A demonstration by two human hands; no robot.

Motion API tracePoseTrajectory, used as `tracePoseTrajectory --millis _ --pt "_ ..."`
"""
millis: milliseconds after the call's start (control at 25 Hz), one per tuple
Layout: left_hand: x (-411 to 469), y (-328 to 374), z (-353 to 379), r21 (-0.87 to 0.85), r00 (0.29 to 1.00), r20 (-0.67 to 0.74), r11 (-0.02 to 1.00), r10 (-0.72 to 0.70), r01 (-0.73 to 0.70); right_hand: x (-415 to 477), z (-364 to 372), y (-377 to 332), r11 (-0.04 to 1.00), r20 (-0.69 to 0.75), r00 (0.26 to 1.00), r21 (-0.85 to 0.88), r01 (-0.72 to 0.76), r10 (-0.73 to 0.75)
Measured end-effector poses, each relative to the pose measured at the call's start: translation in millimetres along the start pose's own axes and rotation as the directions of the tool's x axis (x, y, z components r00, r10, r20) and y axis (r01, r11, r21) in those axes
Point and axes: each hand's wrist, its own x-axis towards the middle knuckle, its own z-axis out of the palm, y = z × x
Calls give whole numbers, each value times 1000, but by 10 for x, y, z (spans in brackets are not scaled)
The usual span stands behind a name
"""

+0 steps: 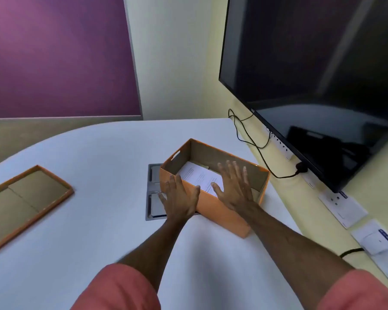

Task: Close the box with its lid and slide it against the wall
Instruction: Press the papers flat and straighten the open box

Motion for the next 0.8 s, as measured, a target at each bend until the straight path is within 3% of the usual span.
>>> tracePoseTrajectory --millis 160,400,640,800 --pt "292 254 351 -156 972 -6 960 -234 230 437 120 449 998 15 1000 -61 15 -14" --pt "641 345 821 -246 894 27 864 -448 440 986 465 749 998 128 991 -56 40 -32" --pt "772 351 1048 -303 866 12 824 -500 479 1417 738 829 1000 151 989 12 11 -12" --pt "805 336 1120 -338 871 30 815 -491 471 1628 861 849 998 242 970 39 -41 30"
